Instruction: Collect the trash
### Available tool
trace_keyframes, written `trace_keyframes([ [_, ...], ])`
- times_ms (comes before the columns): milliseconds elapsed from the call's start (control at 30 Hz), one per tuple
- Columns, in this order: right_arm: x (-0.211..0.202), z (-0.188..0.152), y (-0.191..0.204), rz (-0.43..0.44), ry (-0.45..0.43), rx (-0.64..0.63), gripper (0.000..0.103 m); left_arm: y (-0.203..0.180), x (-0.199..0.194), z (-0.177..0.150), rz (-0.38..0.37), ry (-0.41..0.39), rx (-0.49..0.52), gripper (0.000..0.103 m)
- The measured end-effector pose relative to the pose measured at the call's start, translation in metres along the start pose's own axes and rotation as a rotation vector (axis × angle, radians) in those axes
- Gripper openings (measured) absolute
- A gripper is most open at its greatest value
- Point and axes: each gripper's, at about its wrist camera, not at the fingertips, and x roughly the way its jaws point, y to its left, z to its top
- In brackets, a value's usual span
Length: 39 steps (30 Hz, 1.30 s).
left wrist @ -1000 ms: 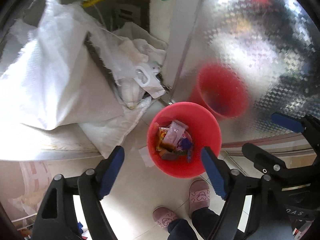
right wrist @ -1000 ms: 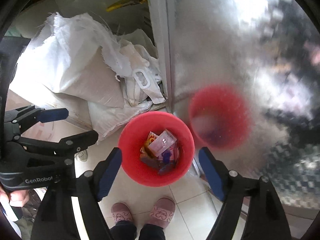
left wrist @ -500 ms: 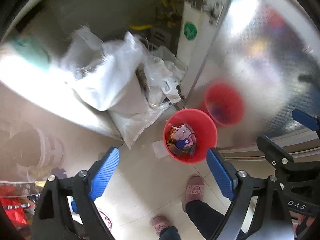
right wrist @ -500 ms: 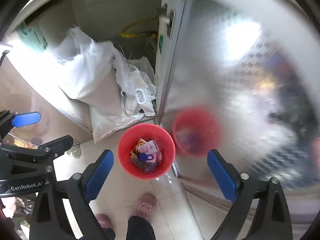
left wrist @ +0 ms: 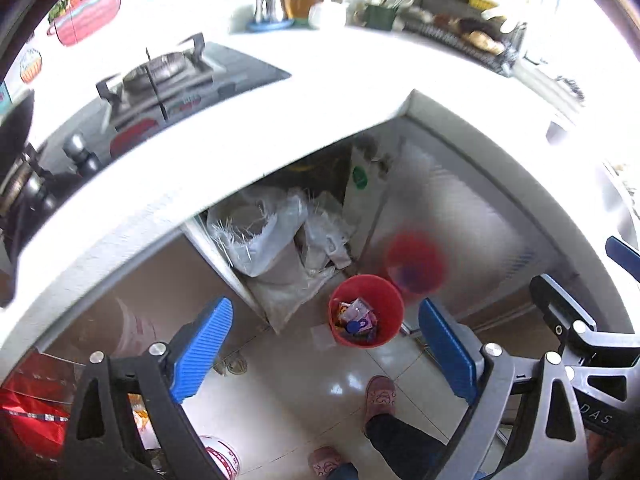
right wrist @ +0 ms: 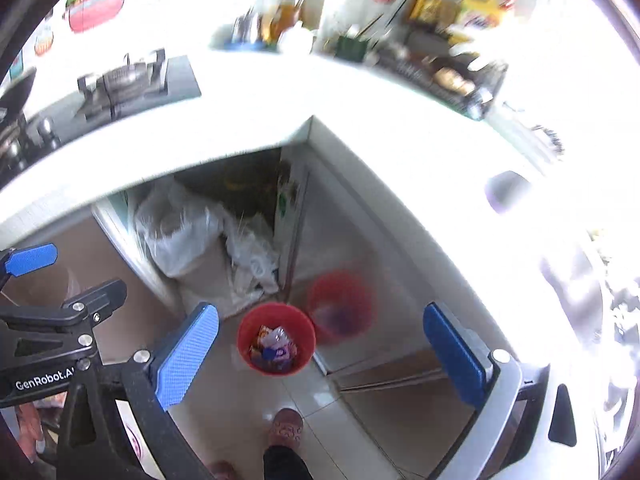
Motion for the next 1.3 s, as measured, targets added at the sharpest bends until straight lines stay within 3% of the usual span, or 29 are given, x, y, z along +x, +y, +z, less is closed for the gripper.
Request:
trace_keyframes([
  [167,-0.061,-0.012,-0.006,-0.074,-0.071,0.053,0.102,-0.004,-0.056,-0.010,-0.053,-0.064,0.010,0.094],
  [300,-0.099,-0.018,-0.014,-0.094,-0.114,0.073,0.102,-0.009,-0.092,-0.014,-0.100,-0.061,0.031,0.094],
  [567,-0.140,-0.018,-0.021,-0.099,-0.187,0.121,0.102,-0.020,-0.154,-0.025,-0.062,-0.165,0.105,0.094],
  [867,-0.156,-0.022,-0.027,-0.073,-0.233,0.120,0.102,-0.028,-0.182,-0.031,-0.050,-0.217,0.102,0.094],
  [1300,-0.172,-0.025,-0.027,-0.076,-0.272,0.115,0.102,-0.036,-0.191,-0.028,-0.064,-0.259,0.116,0.094],
])
